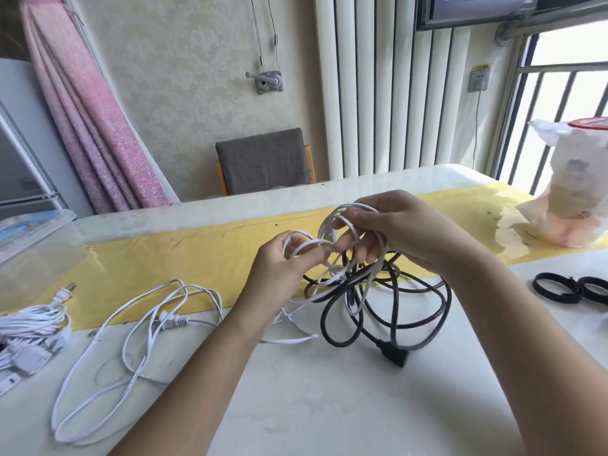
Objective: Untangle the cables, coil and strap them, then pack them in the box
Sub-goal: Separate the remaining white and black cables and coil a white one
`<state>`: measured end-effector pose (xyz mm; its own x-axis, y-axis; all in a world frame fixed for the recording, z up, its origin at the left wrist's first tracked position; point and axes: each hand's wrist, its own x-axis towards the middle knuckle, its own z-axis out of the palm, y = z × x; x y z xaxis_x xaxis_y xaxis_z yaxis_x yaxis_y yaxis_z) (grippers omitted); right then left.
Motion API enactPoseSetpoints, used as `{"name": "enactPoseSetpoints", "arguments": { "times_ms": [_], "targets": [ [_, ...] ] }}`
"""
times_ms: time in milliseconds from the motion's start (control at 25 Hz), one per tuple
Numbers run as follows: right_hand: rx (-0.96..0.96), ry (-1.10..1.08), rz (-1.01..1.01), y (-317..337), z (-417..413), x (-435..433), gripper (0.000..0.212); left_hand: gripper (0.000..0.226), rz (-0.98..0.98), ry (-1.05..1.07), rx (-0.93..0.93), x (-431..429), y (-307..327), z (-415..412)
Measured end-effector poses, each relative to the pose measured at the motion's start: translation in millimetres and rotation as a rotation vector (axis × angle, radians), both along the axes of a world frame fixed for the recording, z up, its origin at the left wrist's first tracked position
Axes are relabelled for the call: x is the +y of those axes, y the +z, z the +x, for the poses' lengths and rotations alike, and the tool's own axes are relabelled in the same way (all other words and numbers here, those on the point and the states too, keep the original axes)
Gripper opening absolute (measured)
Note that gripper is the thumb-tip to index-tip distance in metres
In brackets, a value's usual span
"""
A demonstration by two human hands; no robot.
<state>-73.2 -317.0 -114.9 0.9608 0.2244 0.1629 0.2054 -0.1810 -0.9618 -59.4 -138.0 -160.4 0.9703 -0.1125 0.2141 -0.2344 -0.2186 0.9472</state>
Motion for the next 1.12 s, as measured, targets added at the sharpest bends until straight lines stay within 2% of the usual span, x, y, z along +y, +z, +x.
{"name": "enactPoseSetpoints", "arguments": {
  "times_ms": [80,120,160,280,360,480,560,600,680,720,800,880,960,1000,1040,1120],
  "targets": [
    [-0.203,-0.217,-0.157,-1.1,1.8,-3.1,0.012,0.019,-0.057,0.002,0.032,2.1,2.1,-1.0],
    [-0.248,-0.281,-0.164,-0.9,3.1,-7.0,0.007,0.013,-0.072,-0.013,0.045,3.1,3.1,-1.0],
    [-0.225,-0.266,-0.122,-0.4,3.4,-10.3,0.007,0.007,-0.083,-0.055,0.062,3.8,4.6,-1.4],
    [-0.022,-0.044,0.014,0.7,1.4,-11.1,0.005,0.017,-0.087,-0.191,0.107,2.6,5.5,-3.2],
    [-0.045,0.01,-0.012,-0.6,1.6,-8.0,0.012,0.025,-0.039,-0.141,0.074,-0.6,4.1,-4.5],
    [-0.148,0.048,-0.028,-1.3,1.6,-4.7,0.014,0.013,0.074,-0.117,0.005,-7.0,2.1,-8.5],
    [-0.114,0.129,0.036,2.2,-2.5,-6.0,0.01,0.022,0.1,-0.111,0.017,-8.5,0.4,-8.0],
    [-0.054,0.142,0.074,3.1,-2.6,-8.5,0.017,0.028,0.099,-0.107,0.028,-8.6,-0.8,-7.1],
    [0.082,0.029,0.086,4.1,-1.7,-11.6,0.035,0.033,0.087,-0.114,0.031,-8.2,-2.0,-5.0],
    [0.114,-0.068,0.033,2.3,-0.3,-10.6,0.036,0.035,0.071,-0.122,0.032,-7.9,-2.5,-3.9],
    [0.114,-0.209,-0.24,-4.5,3.1,-9.1,0.03,0.038,-0.013,-0.144,0.057,-7.3,-5.3,-1.3],
    [0.099,-0.228,-0.562,-8.2,4.0,-9.3,0.025,0.033,-0.118,-0.206,0.103,-8.8,-6.6,-2.4],
    [0.047,-0.202,-0.678,-7.6,2.7,-10.6,0.016,0.024,-0.267,-0.26,0.169,-12.0,-5.4,-5.0],
    [-0.008,-0.186,-0.642,-6.9,3.3,-11.0,0.012,0.021,-0.363,-0.259,0.207,-12.8,-4.4,-4.8],
    [-0.052,-0.182,-0.524,-6.1,4.4,-10.8,0.011,0.02,-0.462,-0.238,0.24,-12.2,-3.3,-2.9],
    [-0.052,-0.2,-0.114,-6.1,8.4,-9.2,0.012,0.019,-0.636,-0.167,0.303,-6.6,0.4,3.1]
  ]
}}
